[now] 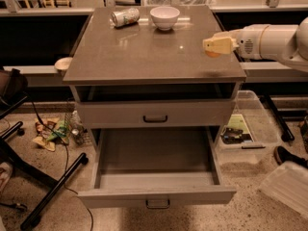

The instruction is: Pick orange from middle drawer and place on counter

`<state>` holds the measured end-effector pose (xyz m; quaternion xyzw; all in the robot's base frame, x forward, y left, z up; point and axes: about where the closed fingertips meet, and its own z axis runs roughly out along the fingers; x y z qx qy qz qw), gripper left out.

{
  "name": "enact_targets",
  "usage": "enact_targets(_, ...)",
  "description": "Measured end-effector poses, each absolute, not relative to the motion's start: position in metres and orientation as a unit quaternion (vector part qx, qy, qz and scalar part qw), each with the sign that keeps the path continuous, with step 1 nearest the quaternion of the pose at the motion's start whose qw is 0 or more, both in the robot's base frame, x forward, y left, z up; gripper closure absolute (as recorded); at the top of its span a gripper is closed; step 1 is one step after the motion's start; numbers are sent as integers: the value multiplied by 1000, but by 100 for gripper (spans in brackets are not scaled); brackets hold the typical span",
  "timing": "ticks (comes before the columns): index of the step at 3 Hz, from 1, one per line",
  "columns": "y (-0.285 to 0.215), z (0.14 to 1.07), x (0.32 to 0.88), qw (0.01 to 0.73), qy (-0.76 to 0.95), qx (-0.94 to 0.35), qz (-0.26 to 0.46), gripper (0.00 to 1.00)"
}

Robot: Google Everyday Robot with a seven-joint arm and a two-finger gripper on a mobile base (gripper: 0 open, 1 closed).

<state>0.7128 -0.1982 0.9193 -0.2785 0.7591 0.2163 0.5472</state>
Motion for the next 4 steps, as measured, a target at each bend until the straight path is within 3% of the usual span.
enact_targets(4,-176,906,787,565,773,-210,197,100)
